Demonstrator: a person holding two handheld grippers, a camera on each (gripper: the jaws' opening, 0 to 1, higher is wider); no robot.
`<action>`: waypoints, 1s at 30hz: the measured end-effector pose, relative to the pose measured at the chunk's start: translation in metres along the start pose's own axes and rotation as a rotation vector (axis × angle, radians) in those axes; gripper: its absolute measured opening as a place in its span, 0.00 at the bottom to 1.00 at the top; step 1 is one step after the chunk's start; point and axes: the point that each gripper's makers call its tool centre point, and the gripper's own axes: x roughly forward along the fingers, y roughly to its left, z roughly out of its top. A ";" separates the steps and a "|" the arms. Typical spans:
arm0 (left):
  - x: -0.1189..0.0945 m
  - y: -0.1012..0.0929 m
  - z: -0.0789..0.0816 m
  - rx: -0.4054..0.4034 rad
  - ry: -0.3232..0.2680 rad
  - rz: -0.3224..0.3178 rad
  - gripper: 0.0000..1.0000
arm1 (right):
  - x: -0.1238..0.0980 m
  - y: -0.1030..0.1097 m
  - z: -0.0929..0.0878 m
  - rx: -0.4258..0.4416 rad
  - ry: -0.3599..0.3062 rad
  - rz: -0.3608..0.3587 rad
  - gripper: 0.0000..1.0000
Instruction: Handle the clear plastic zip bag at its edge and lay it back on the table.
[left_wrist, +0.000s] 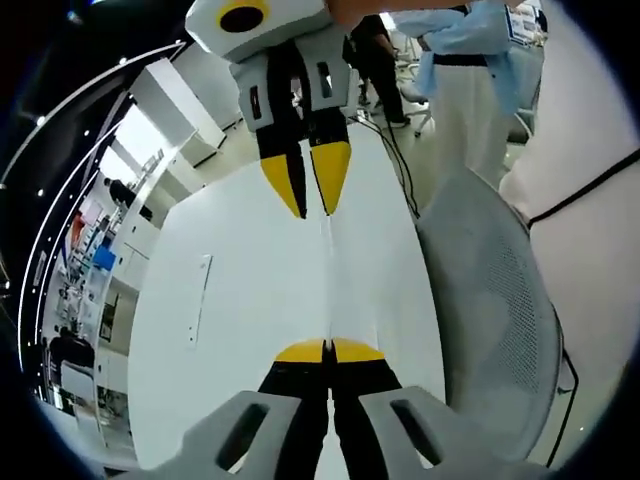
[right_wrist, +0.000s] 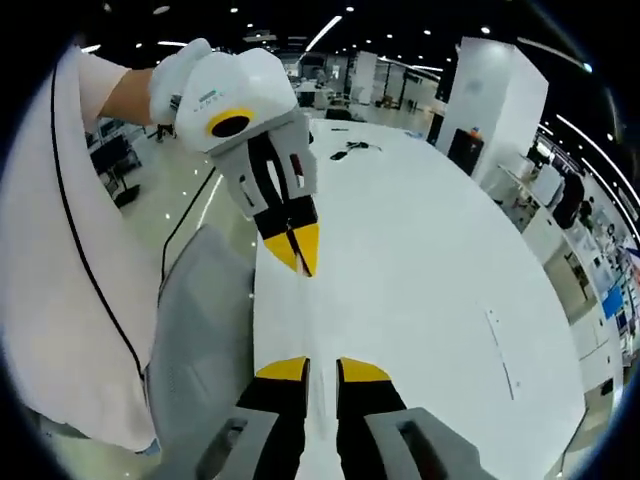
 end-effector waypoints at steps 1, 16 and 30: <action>0.000 0.000 0.000 0.000 -0.001 0.001 0.00 | 0.000 0.000 0.001 -0.001 0.000 0.000 0.06; 0.000 0.001 0.003 0.007 -0.014 0.015 0.00 | 0.011 0.002 0.002 -0.024 0.024 0.013 0.05; 0.002 0.003 0.009 -0.003 -0.035 0.031 0.00 | 0.026 0.004 -0.003 -0.037 0.042 0.030 0.04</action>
